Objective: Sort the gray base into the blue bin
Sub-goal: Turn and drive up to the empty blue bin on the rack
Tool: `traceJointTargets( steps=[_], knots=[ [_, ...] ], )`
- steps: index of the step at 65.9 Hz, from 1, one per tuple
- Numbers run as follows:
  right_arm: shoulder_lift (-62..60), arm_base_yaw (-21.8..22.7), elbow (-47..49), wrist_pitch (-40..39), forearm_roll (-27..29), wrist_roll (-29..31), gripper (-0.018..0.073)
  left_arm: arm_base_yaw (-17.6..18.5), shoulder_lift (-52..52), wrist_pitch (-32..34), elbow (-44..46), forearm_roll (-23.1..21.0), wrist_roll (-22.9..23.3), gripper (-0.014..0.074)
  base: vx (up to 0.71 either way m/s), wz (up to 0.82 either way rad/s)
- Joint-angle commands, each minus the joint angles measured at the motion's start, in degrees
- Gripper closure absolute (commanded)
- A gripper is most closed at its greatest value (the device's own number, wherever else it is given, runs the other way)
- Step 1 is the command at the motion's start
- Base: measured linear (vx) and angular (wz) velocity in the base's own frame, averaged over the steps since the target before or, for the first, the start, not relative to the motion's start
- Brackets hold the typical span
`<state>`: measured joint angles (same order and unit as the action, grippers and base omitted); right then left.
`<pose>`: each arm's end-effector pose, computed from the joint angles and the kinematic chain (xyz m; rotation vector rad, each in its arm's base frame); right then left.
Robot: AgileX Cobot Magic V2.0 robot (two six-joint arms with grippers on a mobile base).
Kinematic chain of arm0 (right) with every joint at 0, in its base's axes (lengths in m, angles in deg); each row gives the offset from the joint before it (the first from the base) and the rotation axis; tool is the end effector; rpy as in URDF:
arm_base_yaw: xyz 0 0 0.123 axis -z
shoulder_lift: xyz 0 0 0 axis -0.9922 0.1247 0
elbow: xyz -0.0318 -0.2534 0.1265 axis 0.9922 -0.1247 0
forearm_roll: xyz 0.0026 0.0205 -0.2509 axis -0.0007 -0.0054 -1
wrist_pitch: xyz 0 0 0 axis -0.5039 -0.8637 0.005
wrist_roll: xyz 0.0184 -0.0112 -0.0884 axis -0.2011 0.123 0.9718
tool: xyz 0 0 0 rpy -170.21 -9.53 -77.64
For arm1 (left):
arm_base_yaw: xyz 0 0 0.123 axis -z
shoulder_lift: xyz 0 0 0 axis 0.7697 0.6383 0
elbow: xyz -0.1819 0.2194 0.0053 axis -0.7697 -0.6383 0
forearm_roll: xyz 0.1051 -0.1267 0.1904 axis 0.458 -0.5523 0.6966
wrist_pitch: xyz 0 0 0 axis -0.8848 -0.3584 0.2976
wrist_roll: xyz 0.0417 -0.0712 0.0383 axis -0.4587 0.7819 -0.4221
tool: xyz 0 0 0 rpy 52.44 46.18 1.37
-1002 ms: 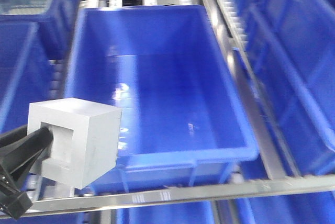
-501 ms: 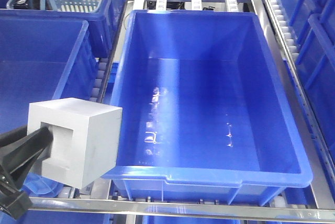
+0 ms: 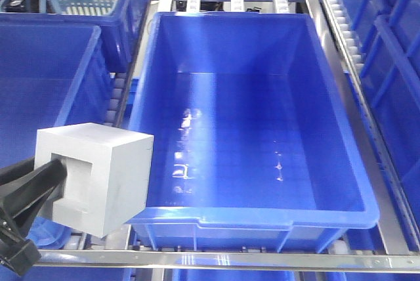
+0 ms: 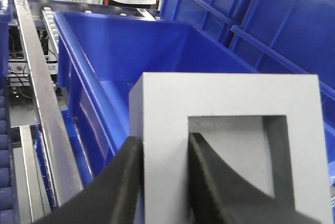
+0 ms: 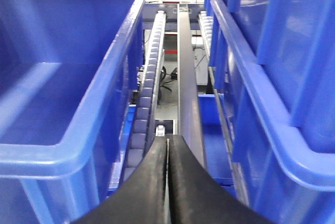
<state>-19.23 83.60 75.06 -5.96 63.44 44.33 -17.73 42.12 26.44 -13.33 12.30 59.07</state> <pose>0.0566 -0.0016 0.1920 0.0002 1.6330 -0.0322 0.1130 -0.0699 0.2815 0.2475 1.6866 -0.6044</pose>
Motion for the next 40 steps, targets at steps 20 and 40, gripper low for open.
traceJointTargets(
  steps=[20,40],
  knots=[
    [-0.7,0.2,-0.9,-4.2,-0.3,0.4,0.0568,0.2,-0.3,5.6,2.0,-0.2,0.4,0.0602,-0.01,-0.06],
    [-0.7,0.2,-0.9,-4.2,-0.3,0.4,0.0568,0.2,-0.3,5.5,2.0,-0.2,0.4,0.0602,0.0,0.0]
  ],
)
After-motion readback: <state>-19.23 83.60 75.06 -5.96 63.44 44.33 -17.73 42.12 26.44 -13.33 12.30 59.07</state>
